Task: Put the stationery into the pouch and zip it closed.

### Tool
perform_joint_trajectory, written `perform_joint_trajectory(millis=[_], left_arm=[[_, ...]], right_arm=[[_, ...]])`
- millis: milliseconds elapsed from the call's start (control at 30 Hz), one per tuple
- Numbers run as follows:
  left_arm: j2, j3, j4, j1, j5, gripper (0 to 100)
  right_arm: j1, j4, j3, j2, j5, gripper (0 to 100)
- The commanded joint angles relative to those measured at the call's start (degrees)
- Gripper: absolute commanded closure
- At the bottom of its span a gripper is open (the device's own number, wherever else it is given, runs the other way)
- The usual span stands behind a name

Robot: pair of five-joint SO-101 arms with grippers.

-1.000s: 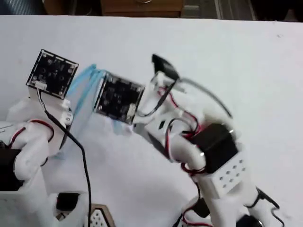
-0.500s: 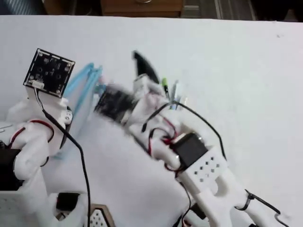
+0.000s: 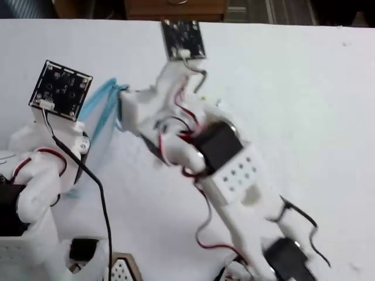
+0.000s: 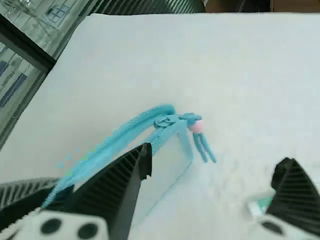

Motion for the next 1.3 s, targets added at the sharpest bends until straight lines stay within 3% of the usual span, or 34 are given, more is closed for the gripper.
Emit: perform_joint_trajectory(millis=[0, 133, 233, 900, 1100, 1267], left_arm=[[0.0, -0.1, 0.0, 0.6, 0.4, 98], [0.0, -0.1, 0.0, 0.6, 0.4, 98], [0.0, -0.1, 0.0, 0.6, 0.4, 98], [0.0, -0.2, 0.0, 0.6, 0.4, 98], [0.0, -0.3, -0.1, 0.1, 1.9, 97], [0.0, -0.6, -0.2, 0.1, 10.9, 92]], right_arm=[[-0.5, 10.0, -19.2, 7.8, -9.2, 62.9], [-0.5, 18.4, -35.3, 15.6, -12.6, 72.9], [-0.5, 19.3, -36.7, 18.4, -12.5, 78.4], [-5.8, 18.9, -28.5, 24.5, -14.6, 75.3], [-4.2, 18.5, -30.0, 25.4, -12.0, 99.2], [-0.9, 19.0, -30.1, 23.9, -15.1, 98.1]])
